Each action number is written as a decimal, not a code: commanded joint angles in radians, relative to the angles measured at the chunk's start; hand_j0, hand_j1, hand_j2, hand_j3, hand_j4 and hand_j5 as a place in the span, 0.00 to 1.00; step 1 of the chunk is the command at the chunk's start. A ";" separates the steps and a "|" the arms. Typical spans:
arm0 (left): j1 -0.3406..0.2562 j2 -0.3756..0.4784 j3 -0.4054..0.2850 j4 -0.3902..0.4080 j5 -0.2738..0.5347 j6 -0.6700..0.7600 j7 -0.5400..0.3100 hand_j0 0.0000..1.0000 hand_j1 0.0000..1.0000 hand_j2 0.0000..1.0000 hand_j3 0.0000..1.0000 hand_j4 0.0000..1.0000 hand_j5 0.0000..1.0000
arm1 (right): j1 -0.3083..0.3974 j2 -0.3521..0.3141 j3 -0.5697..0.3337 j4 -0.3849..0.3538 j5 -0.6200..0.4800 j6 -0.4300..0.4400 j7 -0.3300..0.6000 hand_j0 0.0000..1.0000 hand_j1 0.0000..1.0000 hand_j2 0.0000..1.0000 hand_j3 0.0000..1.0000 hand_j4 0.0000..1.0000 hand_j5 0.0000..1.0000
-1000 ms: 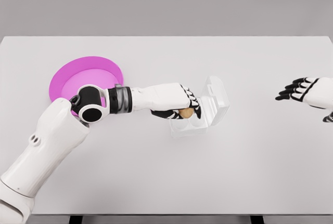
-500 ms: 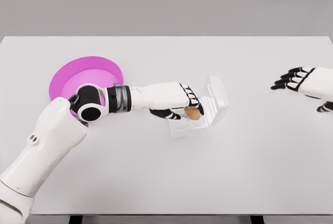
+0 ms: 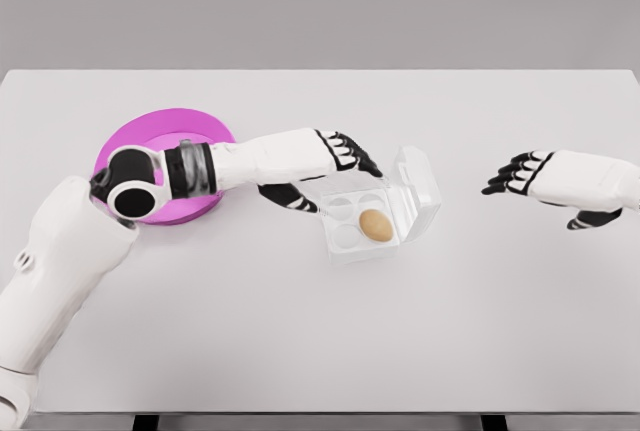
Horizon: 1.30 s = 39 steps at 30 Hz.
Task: Pack egg into the box and close the box lid
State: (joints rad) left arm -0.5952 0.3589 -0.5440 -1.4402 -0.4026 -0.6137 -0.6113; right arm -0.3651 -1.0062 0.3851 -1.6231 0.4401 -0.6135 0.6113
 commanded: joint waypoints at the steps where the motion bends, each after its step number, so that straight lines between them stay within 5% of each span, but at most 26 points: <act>1: 0.000 0.127 0.016 -0.038 0.175 0.003 0.000 1.00 1.00 1.00 1.00 1.00 1.00 | 0.000 0.006 0.009 -0.023 -0.004 0.003 0.000 1.00 1.00 1.00 1.00 1.00 1.00; 7: 0.038 0.497 0.012 -0.135 0.617 0.003 0.000 1.00 1.00 1.00 1.00 1.00 1.00 | -0.002 0.011 0.011 -0.043 -0.004 0.003 0.000 1.00 1.00 1.00 1.00 1.00 1.00; 11: 0.124 0.611 0.030 -0.123 0.746 0.003 0.000 1.00 1.00 1.00 1.00 1.00 1.00 | -0.002 0.023 0.011 -0.072 -0.004 0.003 0.000 1.00 1.00 1.00 1.00 1.00 1.00; 15: 0.270 0.604 0.187 -0.088 0.748 0.003 0.000 1.00 1.00 1.00 1.00 1.00 1.00 | -0.002 0.044 0.011 -0.087 -0.004 0.003 0.000 1.00 1.00 1.00 1.00 1.00 1.00; 18: 0.310 0.606 0.223 -0.072 0.748 0.003 0.000 1.00 1.00 1.00 1.00 1.00 1.00 | -0.002 0.057 0.012 -0.112 -0.004 0.003 0.000 1.00 1.00 1.00 1.00 1.00 1.00; 29: 0.316 0.603 0.225 -0.069 0.740 0.003 0.000 1.00 1.00 1.00 1.00 1.00 1.00 | -0.018 0.133 0.035 -0.132 -0.006 0.003 0.000 1.00 1.00 1.00 1.00 1.00 1.00; 32: 0.316 0.603 0.225 -0.069 0.742 0.003 0.000 1.00 1.00 1.00 1.00 1.00 1.00 | -0.084 0.169 0.130 -0.130 -0.006 0.003 0.000 1.00 1.00 1.00 1.00 1.00 1.00; 39: 0.316 0.603 0.225 -0.071 0.739 0.003 0.000 1.00 1.00 1.00 1.00 1.00 1.00 | -0.067 0.123 0.009 -0.021 -0.020 0.003 0.000 1.00 1.00 1.00 1.00 1.00 1.00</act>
State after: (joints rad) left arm -0.2792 0.9606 -0.3192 -1.5098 0.3295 -0.6134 -0.6112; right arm -0.4310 -0.8759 0.4134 -1.6827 0.4287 -0.6135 0.6113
